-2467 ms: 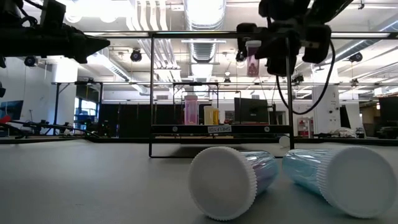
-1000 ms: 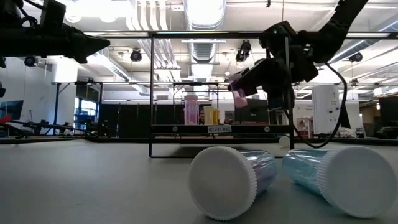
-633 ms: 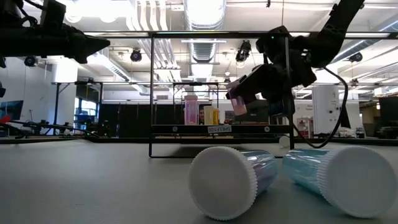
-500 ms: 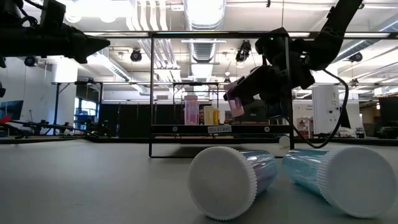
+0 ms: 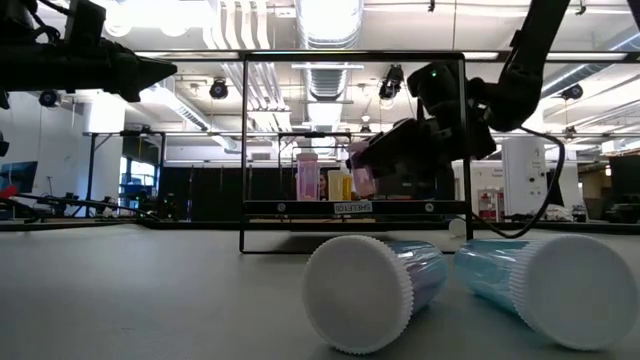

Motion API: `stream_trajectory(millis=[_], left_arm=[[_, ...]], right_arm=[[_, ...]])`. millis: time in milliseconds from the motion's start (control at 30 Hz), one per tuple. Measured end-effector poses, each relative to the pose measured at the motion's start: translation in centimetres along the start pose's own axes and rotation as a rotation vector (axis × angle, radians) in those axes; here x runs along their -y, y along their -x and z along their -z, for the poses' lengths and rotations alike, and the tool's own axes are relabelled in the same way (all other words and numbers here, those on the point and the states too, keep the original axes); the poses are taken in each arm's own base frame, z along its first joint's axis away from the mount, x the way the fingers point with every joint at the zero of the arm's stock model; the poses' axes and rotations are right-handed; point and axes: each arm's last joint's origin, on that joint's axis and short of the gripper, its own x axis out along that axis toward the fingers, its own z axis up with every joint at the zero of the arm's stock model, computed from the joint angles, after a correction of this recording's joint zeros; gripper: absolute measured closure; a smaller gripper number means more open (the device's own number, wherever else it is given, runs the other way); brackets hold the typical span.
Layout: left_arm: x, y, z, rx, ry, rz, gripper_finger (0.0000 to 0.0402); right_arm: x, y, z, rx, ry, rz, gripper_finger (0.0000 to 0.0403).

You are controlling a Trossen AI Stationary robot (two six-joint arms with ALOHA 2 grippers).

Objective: Pick and place medicine bottles onto shelf by color
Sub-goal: Put the top pink pill bottle on the shelf aligned with the other pink bottle

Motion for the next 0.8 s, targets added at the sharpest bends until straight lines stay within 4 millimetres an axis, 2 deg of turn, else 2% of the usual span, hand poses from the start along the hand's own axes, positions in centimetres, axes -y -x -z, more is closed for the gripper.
stream_trajectory(millis=[800], left_arm=[[0.00, 0.00, 0.00, 0.000, 0.000, 0.000, 0.0330]], right_arm=[[0.03, -0.66, -0.59, -0.016, 0.027, 0.007, 0.0300]])
